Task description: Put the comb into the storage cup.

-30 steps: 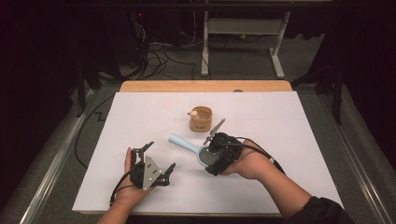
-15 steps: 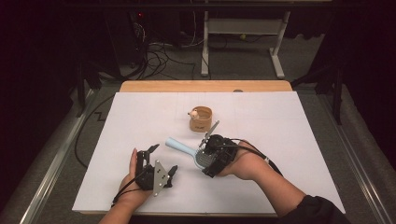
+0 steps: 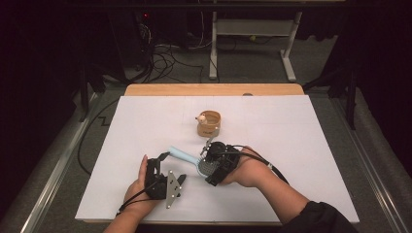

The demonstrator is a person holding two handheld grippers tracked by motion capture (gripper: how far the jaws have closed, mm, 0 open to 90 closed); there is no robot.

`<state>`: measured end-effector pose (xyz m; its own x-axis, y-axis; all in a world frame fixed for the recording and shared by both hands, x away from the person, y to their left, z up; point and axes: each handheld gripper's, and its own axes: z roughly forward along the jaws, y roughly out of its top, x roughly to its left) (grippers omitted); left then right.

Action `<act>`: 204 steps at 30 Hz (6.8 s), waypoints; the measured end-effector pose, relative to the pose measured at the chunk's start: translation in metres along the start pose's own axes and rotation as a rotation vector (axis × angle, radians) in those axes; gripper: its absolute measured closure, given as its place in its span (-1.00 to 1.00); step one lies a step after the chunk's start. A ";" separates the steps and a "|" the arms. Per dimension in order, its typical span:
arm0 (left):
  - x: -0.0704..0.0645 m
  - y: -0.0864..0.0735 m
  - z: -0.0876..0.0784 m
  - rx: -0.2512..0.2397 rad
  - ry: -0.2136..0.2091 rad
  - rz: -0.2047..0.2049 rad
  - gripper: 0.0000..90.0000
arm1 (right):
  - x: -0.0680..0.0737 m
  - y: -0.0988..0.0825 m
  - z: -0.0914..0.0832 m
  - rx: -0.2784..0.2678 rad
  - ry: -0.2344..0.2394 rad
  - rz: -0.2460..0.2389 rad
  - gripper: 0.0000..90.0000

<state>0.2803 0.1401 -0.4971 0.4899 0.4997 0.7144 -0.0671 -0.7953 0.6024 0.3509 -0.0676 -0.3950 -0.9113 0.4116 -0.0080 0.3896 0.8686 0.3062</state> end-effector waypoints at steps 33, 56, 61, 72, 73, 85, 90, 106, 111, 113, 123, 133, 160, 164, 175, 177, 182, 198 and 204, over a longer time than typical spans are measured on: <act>-0.008 0.010 0.002 -0.021 -0.027 0.037 -0.81 | 0.012 0.020 0.024 0.022 0.018 -0.049 -0.54; -0.015 0.020 0.003 -0.029 -0.044 0.066 -0.64 | 0.011 0.013 0.025 0.021 0.017 -0.030 -0.54; -0.015 0.020 0.002 -0.029 -0.048 0.083 -0.49 | 0.011 0.014 0.027 0.033 0.020 -0.037 -0.54; -0.020 0.018 0.001 -0.025 -0.056 0.172 -0.18 | 0.012 0.016 0.027 0.015 0.035 -0.027 -0.54; -0.020 0.018 0.001 -0.025 -0.056 0.172 -0.14 | 0.012 0.016 0.027 0.015 0.035 -0.027 -0.54; -0.025 0.019 0.000 -0.041 -0.032 0.216 0.18 | 0.011 0.018 0.026 0.005 0.044 -0.011 -0.54; -0.023 0.020 -0.003 -0.053 -0.012 0.223 0.33 | 0.011 0.019 0.025 0.007 0.044 -0.012 -0.54; -0.027 0.019 -0.002 -0.043 0.006 0.292 0.51 | 0.011 0.021 0.025 0.014 0.043 -0.001 -0.54; -0.026 0.019 -0.002 -0.046 0.011 0.305 0.55 | 0.011 0.022 0.022 0.015 0.047 -0.002 -0.54; -0.025 0.018 -0.003 -0.044 0.017 0.306 0.56 | 0.011 0.023 0.021 0.016 0.044 -0.006 -0.54; -0.024 0.019 -0.004 -0.035 0.046 0.323 0.61 | 0.012 0.026 0.015 -0.005 0.041 0.001 -0.55; -0.022 0.019 -0.005 -0.026 0.067 0.342 0.67 | 0.009 0.026 0.011 -0.032 0.055 0.022 -0.56; -0.019 0.019 -0.003 -0.032 0.080 0.314 0.70 | 0.006 0.018 -0.015 -0.042 -0.015 -0.001 -1.00; -0.016 0.019 -0.003 -0.033 0.070 0.288 0.70 | 0.007 0.015 -0.019 -0.045 -0.019 -0.005 -1.00; -0.007 0.018 -0.004 -0.034 0.083 0.217 0.71 | 0.003 0.000 -0.036 -0.039 -0.047 -0.009 -1.00; -0.007 0.018 -0.004 -0.036 0.080 0.209 0.71 | 0.003 -0.002 -0.036 -0.036 -0.046 -0.006 -1.00; -0.003 0.018 -0.005 -0.039 0.081 0.171 0.71 | -0.002 -0.011 -0.036 -0.013 -0.056 0.006 -1.00; 0.015 0.016 -0.010 -0.079 0.087 0.023 0.71 | -0.016 -0.038 -0.015 0.043 -0.061 0.041 -1.00; 0.022 0.014 -0.012 -0.099 0.089 -0.042 0.71 | -0.020 -0.049 -0.008 0.049 -0.064 0.050 -1.00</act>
<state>0.2793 0.1437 -0.4687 0.4152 0.5642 0.7136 -0.1352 -0.7375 0.6617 0.3484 -0.1208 -0.4021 -0.8810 0.4698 -0.0553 0.4414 0.8585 0.2612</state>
